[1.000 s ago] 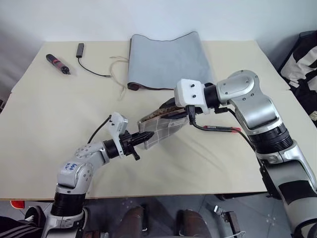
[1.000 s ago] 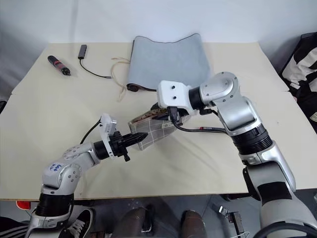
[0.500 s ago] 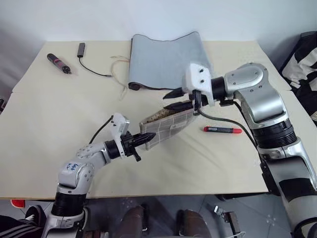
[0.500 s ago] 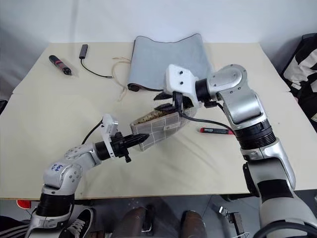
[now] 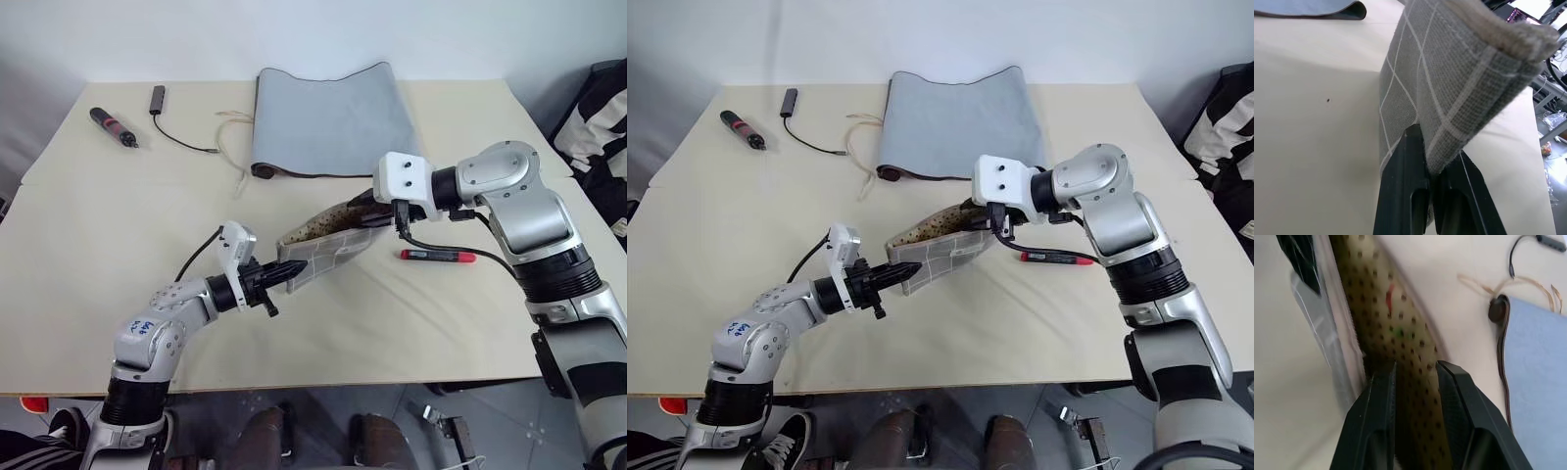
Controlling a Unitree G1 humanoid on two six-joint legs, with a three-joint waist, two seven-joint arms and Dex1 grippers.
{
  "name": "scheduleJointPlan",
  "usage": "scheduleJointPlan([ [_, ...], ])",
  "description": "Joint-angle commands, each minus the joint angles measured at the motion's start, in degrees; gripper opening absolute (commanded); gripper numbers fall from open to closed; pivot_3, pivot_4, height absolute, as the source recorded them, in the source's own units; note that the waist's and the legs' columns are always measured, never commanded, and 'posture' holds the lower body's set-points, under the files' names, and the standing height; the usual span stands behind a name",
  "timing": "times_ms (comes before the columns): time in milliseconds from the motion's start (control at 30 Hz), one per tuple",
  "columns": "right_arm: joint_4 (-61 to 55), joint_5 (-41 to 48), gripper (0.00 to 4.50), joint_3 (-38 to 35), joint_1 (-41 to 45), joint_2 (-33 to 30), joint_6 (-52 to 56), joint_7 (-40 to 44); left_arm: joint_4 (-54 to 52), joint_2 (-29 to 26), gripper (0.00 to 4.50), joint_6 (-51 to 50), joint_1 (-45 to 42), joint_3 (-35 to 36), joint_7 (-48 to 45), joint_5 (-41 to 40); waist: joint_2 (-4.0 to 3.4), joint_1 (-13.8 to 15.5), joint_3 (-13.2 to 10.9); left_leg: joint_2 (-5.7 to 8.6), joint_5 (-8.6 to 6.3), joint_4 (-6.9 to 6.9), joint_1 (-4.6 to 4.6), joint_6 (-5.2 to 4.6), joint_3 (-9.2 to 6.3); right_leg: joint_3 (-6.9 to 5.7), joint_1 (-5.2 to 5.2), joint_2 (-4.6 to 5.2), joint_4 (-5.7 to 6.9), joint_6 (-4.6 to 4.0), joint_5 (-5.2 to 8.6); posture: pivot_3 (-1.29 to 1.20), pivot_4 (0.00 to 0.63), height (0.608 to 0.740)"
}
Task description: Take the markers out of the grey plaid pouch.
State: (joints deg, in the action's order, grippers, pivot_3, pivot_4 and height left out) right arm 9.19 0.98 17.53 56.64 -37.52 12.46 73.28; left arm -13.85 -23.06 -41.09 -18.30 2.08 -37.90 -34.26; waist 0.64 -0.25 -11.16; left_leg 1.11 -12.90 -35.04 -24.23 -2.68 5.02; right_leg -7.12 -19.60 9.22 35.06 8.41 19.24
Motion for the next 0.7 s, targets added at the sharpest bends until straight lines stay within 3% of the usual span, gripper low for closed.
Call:
scheduleJointPlan([
  [33,-1.5,-0.3,1.32,-0.2,-0.7,-1.0,-0.6,0.7,-2.3,-0.3,0.00,1.2,-0.9,0.4,-0.5,-0.6,0.00,0.1,0.0,0.01,0.00,0.00,0.00,0.00,0.00,0.00,0.01,0.01,-0.02,0.00,0.00,0.00,0.150,0.740],
  [233,-5.0,-0.2,1.32,0.8,-2.5,-0.1,1.0,2.2,-2.0,0.1,0.00,1.1,-1.4,-0.1,-0.5,-0.6,0.00,0.2,0.0,0.02,0.00,-0.02,-0.01,0.00,-0.01,0.01,0.02,0.03,-0.03,0.00,0.00,0.00,0.150,0.740],
  [700,-1.5,-7.1,1.32,5.0,-2.8,1.4,-5.0,-0.9,-2.5,-0.1,0.00,0.0,-1.7,-0.5,-0.9,-1.5,0.00,0.2,0.0,0.02,0.00,-0.02,0.00,0.00,-0.01,0.01,0.02,0.02,-0.01,0.00,0.00,0.00,0.150,0.740],
])
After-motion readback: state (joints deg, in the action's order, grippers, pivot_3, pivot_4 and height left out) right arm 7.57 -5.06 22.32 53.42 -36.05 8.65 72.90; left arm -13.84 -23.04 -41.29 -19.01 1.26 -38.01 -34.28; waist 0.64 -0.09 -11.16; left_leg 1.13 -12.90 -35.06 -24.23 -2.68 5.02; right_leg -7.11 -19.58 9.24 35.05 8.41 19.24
